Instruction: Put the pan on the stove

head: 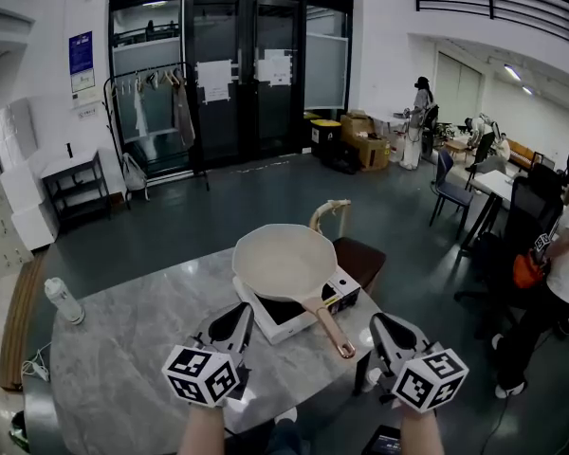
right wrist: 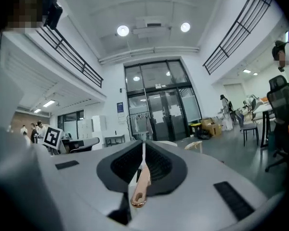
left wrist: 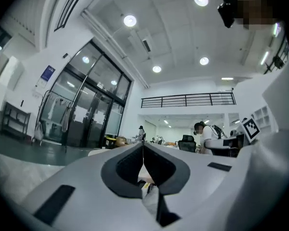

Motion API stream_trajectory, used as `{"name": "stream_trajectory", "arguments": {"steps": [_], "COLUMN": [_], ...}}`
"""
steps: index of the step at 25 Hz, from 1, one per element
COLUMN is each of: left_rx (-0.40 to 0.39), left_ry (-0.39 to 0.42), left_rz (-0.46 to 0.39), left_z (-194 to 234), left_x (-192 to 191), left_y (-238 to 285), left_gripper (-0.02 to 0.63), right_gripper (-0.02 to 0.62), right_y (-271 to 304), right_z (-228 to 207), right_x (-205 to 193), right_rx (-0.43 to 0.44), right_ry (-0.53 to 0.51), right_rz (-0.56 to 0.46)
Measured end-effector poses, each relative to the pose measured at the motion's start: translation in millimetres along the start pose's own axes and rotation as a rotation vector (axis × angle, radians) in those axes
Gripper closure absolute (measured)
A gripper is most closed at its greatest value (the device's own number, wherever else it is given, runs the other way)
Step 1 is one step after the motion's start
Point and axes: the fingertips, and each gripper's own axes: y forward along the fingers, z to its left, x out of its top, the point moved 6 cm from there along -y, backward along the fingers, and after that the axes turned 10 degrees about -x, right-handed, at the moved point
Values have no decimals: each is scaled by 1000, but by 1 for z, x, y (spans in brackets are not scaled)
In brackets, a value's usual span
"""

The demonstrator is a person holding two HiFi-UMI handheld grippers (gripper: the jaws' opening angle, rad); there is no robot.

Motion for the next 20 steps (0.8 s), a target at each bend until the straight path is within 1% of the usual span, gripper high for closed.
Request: {"name": "stream_trajectory", "arguments": {"steps": [2,3,6,10,14,17,20], "left_rx": [5,8,22,40,30,19,15], "left_ry": [47,57,49,59,88,65,51], "left_rz": [-3,-14,-51,-59,-48,-57,-62], "left_z": [-4,-5,-7,-8,-12,-12,-12], "left_x": [7,11,18,19,21,23,23], "left_y": [-2,-3,-7,-10,-8,-8,-7], "left_gripper": [592,592,592,592,592,592,592], "right_gripper": [558,558,558,558,558,558,560], "right_y": [-6,-9,-17,-28,-30,-33,-33], "right_z": [-3,-5,-6,-7,-10,-8,-9], "right_x": [7,11,20,33,37,36,35], "right_rx": [3,-1,-29,-93,-99,-89,-84], "right_ry": [-36,-52,-105,-196,-206,-182,-189], "right_rz": [-32,-44,-90,-213,-213,-210,-196]}}
